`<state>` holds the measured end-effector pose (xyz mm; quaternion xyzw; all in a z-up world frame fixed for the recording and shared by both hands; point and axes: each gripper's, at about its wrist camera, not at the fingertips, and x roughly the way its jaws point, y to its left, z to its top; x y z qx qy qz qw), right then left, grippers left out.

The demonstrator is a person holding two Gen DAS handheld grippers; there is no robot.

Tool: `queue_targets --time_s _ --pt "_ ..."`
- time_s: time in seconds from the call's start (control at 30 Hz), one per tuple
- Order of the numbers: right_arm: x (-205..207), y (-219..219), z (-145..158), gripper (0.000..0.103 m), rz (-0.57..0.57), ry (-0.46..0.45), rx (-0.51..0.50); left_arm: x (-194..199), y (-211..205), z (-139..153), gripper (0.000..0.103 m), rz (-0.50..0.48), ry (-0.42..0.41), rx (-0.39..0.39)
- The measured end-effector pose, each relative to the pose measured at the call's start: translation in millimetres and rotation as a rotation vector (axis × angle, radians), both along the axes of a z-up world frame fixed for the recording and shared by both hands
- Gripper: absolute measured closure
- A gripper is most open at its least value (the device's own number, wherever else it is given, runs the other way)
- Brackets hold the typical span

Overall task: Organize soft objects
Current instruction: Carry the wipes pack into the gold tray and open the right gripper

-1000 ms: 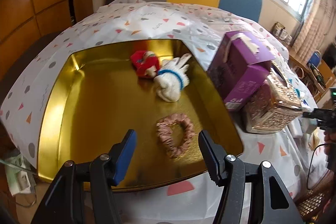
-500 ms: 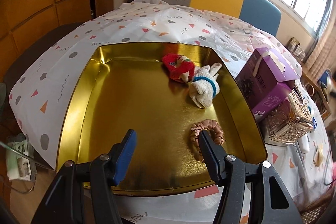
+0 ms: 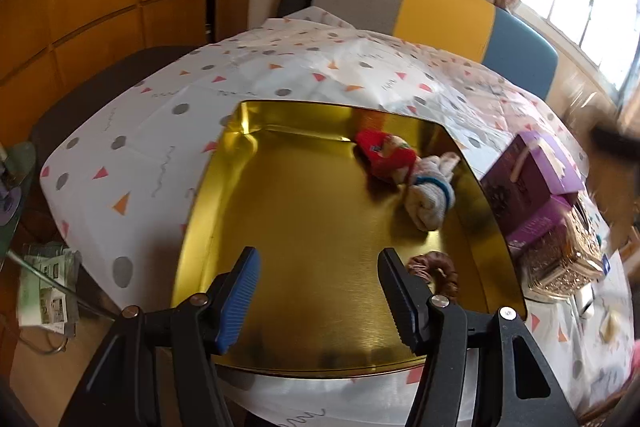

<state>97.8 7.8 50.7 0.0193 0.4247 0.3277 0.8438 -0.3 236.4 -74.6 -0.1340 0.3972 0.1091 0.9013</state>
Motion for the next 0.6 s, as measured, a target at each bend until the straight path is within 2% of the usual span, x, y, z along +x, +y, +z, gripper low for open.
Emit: queue_targets --time_s 0.13,0.23,0.4,0.6 --pt "0.6 45.0 -47.9 0.062 0.049 0.101 -0.053 -6.2 9.7 -3.8 0.041 0.020 0.007 -0.004" --pt "9.1 55.7 -79.0 0.062 0.055 0.153 -0.094 -8.8 14.3 -8.5 0.041 0.029 0.018 -0.002" --pt "20.3 64.3 -112.7 0.059 0.053 0.205 -0.176 -9.9 15.8 -13.7 0.041 0.038 0.029 -0.011" --pt "14.7 63.3 -138.3 0.057 0.031 0.204 -0.258 -9.4 8.9 -14.9 0.041 0.019 0.027 -0.002"
